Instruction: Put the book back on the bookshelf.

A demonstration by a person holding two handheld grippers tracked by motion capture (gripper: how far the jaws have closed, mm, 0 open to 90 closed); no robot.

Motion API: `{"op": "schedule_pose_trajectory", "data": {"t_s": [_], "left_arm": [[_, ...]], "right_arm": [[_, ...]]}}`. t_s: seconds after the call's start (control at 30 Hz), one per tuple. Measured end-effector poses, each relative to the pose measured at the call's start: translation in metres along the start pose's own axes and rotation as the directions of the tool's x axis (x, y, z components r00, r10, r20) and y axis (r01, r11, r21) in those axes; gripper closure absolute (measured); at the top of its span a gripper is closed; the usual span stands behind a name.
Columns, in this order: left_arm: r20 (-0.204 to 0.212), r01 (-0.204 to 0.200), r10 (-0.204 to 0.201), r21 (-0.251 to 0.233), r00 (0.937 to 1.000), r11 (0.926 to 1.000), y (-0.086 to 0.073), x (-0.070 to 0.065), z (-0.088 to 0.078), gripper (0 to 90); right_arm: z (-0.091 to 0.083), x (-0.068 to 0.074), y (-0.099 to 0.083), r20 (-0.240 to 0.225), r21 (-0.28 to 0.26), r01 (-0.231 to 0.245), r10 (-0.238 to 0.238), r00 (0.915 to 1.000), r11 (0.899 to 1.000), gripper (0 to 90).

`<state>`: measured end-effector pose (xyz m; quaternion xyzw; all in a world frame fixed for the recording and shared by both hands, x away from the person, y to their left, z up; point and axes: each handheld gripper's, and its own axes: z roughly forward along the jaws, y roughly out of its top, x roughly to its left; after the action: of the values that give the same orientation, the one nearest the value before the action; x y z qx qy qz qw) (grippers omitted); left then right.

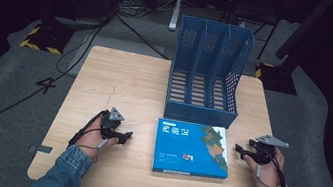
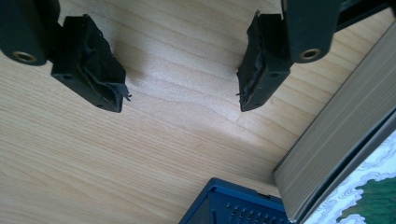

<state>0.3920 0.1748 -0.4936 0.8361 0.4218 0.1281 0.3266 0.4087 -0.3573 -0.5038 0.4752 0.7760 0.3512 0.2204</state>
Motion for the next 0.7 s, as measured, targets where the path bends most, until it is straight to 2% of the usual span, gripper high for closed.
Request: {"op": "schedule_pose_trajectory", "data": {"t_s": [0.1,0.17,0.33,0.6,0.7], "left_arm": [[0.002,0.003,-0.003,-0.006,1.0,1.0,0.004,-0.001,-0.003,30.4],[0.018,0.014,-0.014,-0.017,0.9997,0.9997,0.008,-0.004,-0.007,30.5],[0.037,-0.013,0.015,-0.049,0.9992,0.9987,0.018,-0.014,-0.016,30.7],[0.055,-0.024,0.029,-0.082,0.998,0.9963,0.031,-0.027,-0.026,31.0],[0.081,-0.013,0.021,-0.099,0.9965,0.995,0.035,-0.034,-0.028,31.1]], "right_arm": [[-0.001,0.001,-0.001,0.007,-0.002,-0.001,0.001,1.0,1.0,33.4],[-0.002,0.001,-0.001,0.008,-0.001,-0.007,0.007,0.9999,1.0,33.5],[-0.005,0.002,-0.004,0.007,-0.002,-0.01,0.01,0.9999,1.0,34.1],[-0.007,0.002,-0.006,0.004,-0.002,-0.007,0.007,1.0,1.0,34.1],[-0.008,0.002,-0.007,0.003,-0.002,-0.007,0.007,1.0,1.0,34.1]]}}
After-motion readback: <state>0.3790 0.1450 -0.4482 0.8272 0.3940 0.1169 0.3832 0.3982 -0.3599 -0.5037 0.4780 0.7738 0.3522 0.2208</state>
